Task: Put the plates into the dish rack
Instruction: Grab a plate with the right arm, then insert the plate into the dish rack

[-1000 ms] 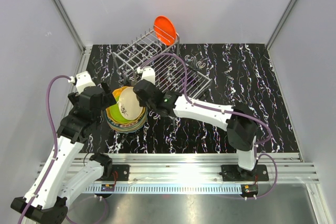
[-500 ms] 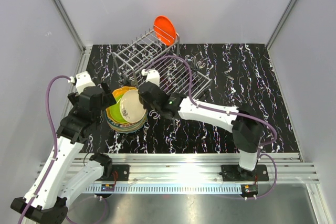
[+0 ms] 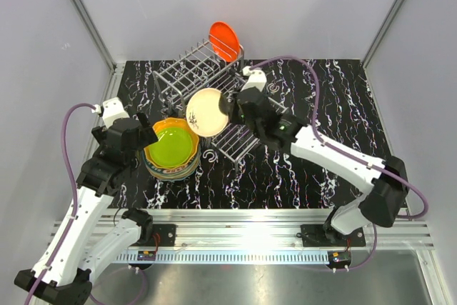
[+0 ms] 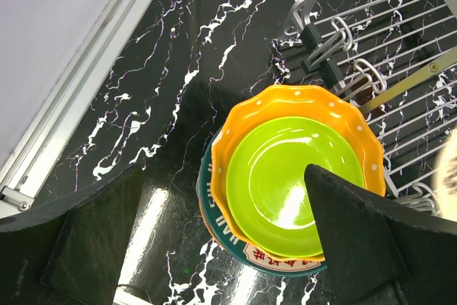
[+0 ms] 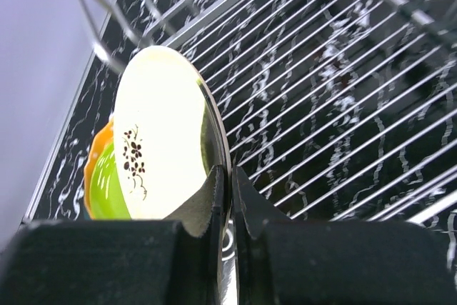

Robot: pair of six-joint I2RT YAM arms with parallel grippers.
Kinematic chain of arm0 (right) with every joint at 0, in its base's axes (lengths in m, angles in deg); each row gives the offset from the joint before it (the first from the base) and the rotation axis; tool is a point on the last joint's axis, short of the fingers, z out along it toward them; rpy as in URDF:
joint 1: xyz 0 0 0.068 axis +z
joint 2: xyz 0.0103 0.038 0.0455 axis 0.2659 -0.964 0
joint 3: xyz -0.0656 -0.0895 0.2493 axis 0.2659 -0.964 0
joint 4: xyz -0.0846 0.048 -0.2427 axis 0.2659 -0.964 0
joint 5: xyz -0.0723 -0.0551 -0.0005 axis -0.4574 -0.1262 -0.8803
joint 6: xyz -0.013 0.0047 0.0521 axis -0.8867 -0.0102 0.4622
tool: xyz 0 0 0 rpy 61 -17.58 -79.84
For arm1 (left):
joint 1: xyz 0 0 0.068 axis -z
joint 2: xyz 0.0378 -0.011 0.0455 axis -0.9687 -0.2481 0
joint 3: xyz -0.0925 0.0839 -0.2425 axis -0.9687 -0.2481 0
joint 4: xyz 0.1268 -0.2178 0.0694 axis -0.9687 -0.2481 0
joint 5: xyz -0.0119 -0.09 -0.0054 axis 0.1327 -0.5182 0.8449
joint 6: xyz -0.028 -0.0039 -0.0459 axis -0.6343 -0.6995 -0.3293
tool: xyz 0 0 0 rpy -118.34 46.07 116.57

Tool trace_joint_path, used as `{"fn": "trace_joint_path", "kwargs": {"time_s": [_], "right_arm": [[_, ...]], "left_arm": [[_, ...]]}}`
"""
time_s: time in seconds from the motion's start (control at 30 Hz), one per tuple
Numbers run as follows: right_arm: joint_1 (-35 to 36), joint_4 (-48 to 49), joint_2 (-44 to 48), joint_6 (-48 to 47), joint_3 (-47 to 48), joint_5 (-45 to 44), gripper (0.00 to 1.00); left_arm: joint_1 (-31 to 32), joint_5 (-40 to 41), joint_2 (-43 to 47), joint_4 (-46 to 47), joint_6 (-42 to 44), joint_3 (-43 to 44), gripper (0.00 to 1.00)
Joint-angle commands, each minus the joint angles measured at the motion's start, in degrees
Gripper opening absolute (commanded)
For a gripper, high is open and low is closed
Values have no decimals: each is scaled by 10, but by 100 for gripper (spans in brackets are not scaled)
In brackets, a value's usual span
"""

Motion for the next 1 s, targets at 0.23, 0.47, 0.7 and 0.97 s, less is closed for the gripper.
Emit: {"fn": "trace_joint_path", "kwargs": {"time_s": [0.23,0.47,0.7,0.97], "right_arm": [[-86,55,67,-134,30,-34,0],[-160,85,20,-205,102,5,0],[-194,134,-37,-324,169,3,0],[-195,188,-95,-419,204,-5,0]], "left_arm": [[9,8,5,22,2,8,99],[13,14,3,22,2,8,99],[19,22,-4,19,2,9,99],[28,29,-8,16,1,10,99]]}}
